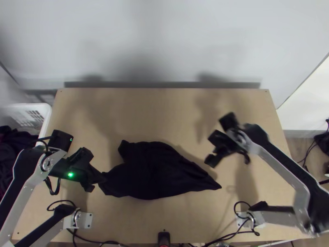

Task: Fold the t-shirt

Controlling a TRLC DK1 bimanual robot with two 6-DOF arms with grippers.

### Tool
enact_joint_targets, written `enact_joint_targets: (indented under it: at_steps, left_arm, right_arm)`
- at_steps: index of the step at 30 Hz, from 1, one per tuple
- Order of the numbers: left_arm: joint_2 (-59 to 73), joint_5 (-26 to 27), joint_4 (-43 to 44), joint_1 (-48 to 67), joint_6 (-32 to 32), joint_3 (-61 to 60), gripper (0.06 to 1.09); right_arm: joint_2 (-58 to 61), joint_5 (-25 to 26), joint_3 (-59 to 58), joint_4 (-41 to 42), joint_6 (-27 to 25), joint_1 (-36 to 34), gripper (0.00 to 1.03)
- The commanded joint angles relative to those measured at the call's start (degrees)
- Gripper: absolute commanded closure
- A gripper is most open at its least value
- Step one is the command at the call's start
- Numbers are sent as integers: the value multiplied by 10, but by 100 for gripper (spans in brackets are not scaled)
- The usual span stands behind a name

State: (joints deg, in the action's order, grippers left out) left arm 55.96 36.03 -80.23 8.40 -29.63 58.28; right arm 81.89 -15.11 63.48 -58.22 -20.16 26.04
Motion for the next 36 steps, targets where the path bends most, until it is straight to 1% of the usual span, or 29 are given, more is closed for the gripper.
enact_joint_targets:
  at_steps: [1, 5, 8, 11, 12, 13, 14, 17, 20, 27, 28, 31, 32, 36]
  left_arm:
    - [0, 3, -5, 18, 2, 24, 105]
    - [-4, 3, -6, 16, 5, 28, 105]
    - [-10, 4, -8, 16, 7, 25, 105]
    - [-12, 5, -8, 17, 10, 21, 105]
    - [-13, 5, -8, 17, 10, 21, 105]
    - [-16, 4, -9, 17, 11, 21, 105]
    - [-17, 4, -10, 17, 11, 22, 105]
    - [-21, 4, -11, 15, 12, 23, 105]
    - [-27, 4, -12, 15, 13, 23, 105]
    - [-49, 4, -23, 21, 20, 28, 105]
    - [-54, 4, -24, 26, 24, 29, 105]
    - [-67, 4, -24, 29, 30, 25, 105]
    - [-69, 4, -24, 29, 32, 24, 105]
    - [-77, 4, -24, 28, 32, 14, 105]
  right_arm:
    - [146, 19, 125, 23, 7, 118, 16]
    - [183, 21, 163, 23, 22, 171, 16]
    - [209, 23, 183, 26, 26, 194, 16]
    - [236, 35, 201, 37, 26, 211, 16]
    - [244, 39, 205, 41, 25, 216, 19]
    - [252, 40, 212, 43, 25, 219, 23]
    - [259, 40, 215, 49, 25, 222, 24]
    - [279, 40, 219, 55, 25, 229, 24]
    - [290, 40, 207, 78, 21, 231, 25]
    - [327, 60, 215, 109, 8, 231, 25]
    - [329, 59, 219, 110, 8, 232, 31]
    - [331, 59, 229, 115, 9, 234, 43]
    - [332, 59, 229, 117, 10, 234, 49]
    - [329, 59, 219, 133, 10, 234, 83]
